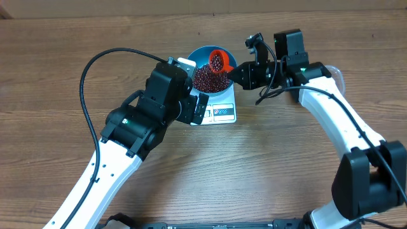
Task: Scoop item into bowl and weigh 150g on scale
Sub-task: 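Lift the filled scoop and carry it left over the teal bowl, then tip the red scoop to pour beans into the teal bowl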
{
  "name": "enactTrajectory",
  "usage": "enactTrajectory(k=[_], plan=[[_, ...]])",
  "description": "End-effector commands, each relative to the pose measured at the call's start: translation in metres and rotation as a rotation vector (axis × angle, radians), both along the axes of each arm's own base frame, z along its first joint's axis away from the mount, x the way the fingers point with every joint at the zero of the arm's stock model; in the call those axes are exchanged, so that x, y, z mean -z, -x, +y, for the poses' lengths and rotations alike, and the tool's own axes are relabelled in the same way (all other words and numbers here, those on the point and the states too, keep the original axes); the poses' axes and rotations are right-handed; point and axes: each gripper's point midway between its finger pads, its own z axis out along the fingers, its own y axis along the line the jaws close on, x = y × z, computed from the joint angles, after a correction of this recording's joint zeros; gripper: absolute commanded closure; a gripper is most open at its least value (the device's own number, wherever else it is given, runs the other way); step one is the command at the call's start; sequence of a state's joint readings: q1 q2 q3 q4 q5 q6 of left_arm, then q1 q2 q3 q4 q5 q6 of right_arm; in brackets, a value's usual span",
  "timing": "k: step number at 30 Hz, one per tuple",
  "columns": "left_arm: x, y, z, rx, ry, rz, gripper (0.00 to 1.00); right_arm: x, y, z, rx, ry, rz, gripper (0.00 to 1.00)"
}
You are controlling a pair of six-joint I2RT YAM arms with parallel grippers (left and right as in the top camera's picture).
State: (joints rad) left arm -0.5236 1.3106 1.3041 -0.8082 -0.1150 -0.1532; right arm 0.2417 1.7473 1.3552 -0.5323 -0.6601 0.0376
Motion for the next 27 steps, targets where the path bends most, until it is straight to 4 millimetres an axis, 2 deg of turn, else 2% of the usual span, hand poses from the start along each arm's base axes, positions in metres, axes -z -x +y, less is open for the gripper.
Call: enactTrajectory(k=[1, 6, 13, 27], plan=[[-0.013, 0.000, -0.001, 0.017, 0.011, -0.032, 0.00, -0.037, -0.005, 0.003, -0.036, 0.091, -0.209, 0.96], [-0.013, 0.000, -0.001, 0.017, 0.011, -0.032, 0.01, -0.031, -0.006, 0.007, -0.064, 0.232, -0.306, 0.96], [-0.013, 0.000, -0.001, 0.017, 0.011, -0.032, 0.00, -0.019, -0.005, 0.002, -0.071, 0.383, -0.348, 0.96], [-0.013, 0.000, -0.001, 0.017, 0.011, -0.032, 0.01, -0.014, -0.006, -0.004, -0.066, 0.436, -0.349, 0.96]])
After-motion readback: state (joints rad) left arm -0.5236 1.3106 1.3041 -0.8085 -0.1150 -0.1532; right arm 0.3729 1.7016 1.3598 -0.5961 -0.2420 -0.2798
